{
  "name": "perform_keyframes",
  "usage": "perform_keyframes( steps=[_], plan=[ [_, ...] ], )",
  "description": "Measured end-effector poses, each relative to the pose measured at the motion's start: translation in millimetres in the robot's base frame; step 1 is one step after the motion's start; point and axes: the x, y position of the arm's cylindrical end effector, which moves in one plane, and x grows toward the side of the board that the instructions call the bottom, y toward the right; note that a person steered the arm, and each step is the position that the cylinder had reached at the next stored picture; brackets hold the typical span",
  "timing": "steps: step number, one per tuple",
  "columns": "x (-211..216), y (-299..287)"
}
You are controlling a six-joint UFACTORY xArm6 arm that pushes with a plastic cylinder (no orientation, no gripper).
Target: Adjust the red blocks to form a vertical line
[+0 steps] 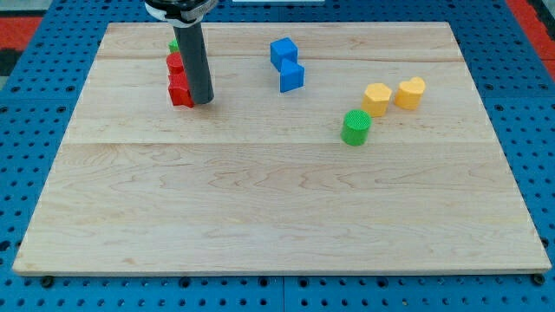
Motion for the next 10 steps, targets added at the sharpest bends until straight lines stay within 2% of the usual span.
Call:
perform_keyframes(
  steps=[5,10],
  plan=[
    [-18,8],
    [-10,1]
  ],
)
